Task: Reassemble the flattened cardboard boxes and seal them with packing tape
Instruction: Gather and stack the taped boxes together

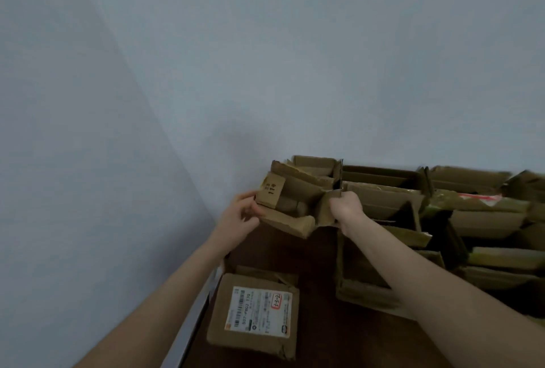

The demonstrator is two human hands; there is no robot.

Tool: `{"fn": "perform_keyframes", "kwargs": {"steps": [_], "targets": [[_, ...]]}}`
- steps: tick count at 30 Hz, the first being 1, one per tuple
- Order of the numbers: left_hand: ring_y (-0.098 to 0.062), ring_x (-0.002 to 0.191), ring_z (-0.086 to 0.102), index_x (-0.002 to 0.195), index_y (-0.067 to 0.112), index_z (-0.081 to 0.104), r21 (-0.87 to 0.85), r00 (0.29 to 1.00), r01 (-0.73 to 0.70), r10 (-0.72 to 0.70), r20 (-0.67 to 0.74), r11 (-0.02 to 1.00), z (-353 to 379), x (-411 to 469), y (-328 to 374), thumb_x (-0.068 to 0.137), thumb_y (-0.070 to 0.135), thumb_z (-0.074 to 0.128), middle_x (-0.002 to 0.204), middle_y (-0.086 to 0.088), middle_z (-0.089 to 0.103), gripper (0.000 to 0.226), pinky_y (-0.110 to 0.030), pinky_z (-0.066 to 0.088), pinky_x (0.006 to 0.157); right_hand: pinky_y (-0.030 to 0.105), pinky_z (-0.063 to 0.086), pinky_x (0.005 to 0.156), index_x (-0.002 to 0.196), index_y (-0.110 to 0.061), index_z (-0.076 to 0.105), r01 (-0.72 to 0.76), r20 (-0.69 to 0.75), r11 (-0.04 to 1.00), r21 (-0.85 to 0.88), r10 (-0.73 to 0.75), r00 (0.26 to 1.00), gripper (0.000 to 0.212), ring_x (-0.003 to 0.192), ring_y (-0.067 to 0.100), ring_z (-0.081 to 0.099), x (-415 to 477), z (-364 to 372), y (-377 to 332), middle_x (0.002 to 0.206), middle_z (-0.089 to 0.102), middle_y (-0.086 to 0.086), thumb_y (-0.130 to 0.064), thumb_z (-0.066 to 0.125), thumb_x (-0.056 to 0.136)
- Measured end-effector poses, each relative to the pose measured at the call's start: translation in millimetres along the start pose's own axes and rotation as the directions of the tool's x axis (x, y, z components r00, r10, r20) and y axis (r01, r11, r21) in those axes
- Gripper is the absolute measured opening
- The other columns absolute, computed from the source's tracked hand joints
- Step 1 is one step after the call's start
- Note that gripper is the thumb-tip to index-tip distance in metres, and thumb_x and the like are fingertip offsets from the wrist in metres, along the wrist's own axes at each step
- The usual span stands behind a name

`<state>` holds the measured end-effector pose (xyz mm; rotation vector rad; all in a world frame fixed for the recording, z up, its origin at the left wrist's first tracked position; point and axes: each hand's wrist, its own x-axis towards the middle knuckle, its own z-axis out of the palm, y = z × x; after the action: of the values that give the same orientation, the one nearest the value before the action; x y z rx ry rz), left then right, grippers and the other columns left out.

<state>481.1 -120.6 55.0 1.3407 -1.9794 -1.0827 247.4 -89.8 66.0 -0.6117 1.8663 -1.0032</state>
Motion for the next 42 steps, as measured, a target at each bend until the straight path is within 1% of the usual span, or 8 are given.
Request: {"fn": "perform_keyframes", "kwargs": {"steps": [3,6,9,11,18,28,36,42], "targets": [[-0.01,0.117,0.046,0.085,0.011,0.07,0.047,0.992,0.105,-0.108,0.058,0.993,0.3,-2.2,17.0,0.084,0.037,0.059,0.13,0.01,0.044,0.028,-0.034,0.04,0.101,0.036,0.052,0.081,0.081,-0.016,0.055,0.145,-0.015,0.987,-0.074,-0.146,0.989,0.022,0.09,0.026,0.06,-9.3,-7.2,-6.0,0.092,0.061,0.009,-0.009,0.044,0.099],[-0.012,0.1,0.051,0.086,0.012,0.061,0.226,0.97,0.18,-0.134,-0.204,0.957,5.1,8.3,40.3,0.085,0.034,0.067,0.122,0.0,0.05,0.023,-0.028,0.044,0.084,0.032,0.049,0.073,0.077,-0.018,0.053,0.27,-0.037,0.939,-0.211,-0.284,0.958,0.025,0.081,0.02,0.058,-22.4,-6.7,-10.7,0.083,0.057,0.002,-0.008,0.044,0.099],[-0.027,0.111,0.051,0.133,0.01,0.038,0.346,0.935,0.347,-0.296,-0.193,0.872,8.0,20.2,52.5,0.075,0.047,0.074,0.13,-0.01,0.038,0.078,-0.036,0.046,0.087,0.034,0.052,0.079,0.088,-0.015,0.057,0.383,-0.009,0.861,-0.336,-0.409,0.912,0.016,0.083,0.018,0.057,-30.0,-2.1,-10.5,0.084,0.057,-0.001,-0.01,0.045,0.098],[-0.032,0.114,0.052,0.14,0.008,0.027,0.414,0.909,0.416,-0.376,-0.178,0.809,11.9,25.2,53.6,0.072,0.055,0.074,0.131,-0.013,0.034,0.095,-0.039,0.049,0.092,0.034,0.052,0.078,0.091,-0.016,0.057,0.423,0.018,0.829,-0.366,-0.448,0.894,0.015,0.082,0.018,0.058,-34.7,-1.2,-10.1,0.084,0.057,-0.001,-0.011,0.046,0.098],[-0.029,0.092,0.058,0.106,0.001,0.057,0.402,0.957,0.264,-0.186,-0.224,0.877,22.4,23.7,48.0,0.094,0.013,0.047,0.103,-0.017,0.061,0.02,-0.031,0.043,0.074,0.033,0.05,0.077,0.093,-0.011,0.061,0.323,-0.033,0.898,-0.299,-0.349,0.937,0.017,0.084,0.021,0.059,-25.1,-11.6,-1.7,0.091,0.062,0.006,-0.009,0.045,0.098],[-0.023,0.08,0.06,0.089,0.015,0.059,-0.001,0.872,0.328,-0.303,-0.384,0.945,12.7,31.8,24.8,0.097,0.02,0.05,0.081,-0.002,0.06,0.013,-0.041,0.055,0.08,0.037,0.051,0.083,0.1,-0.008,0.06,0.249,0.003,0.932,-0.263,-0.257,0.966,0.017,0.09,0.024,0.057,-9.8,-9.7,4.6,0.098,0.061,0.009,-0.009,0.043,0.099],[-0.022,0.082,0.059,0.093,0.013,0.066,0.016,0.87,0.399,-0.373,-0.322,0.917,26.2,50.6,-1.6,0.097,0.018,0.051,0.087,-0.005,0.064,0.016,-0.029,0.045,0.064,0.033,0.052,0.085,0.121,-0.004,0.054,0.214,0.065,0.838,-0.501,-0.21,0.975,0.025,0.104,0.027,0.06,4.1,1.5,2.4,0.118,0.061,0.015,-0.006,0.045,0.098],[-0.032,0.109,0.055,0.105,0.006,0.063,-0.024,0.853,0.488,-0.482,-0.199,0.873,56.1,71.0,-10.3,0.101,0.015,0.041,0.104,-0.011,0.062,0.024,-0.032,0.041,0.084,0.035,0.05,0.094,0.139,-0.013,0.046,0.294,-0.051,0.824,-0.484,-0.362,0.931,0.042,0.118,0.025,0.056,15.2,-2.0,2.8,0.132,0.056,0.009,-0.005,0.045,0.097]]}}
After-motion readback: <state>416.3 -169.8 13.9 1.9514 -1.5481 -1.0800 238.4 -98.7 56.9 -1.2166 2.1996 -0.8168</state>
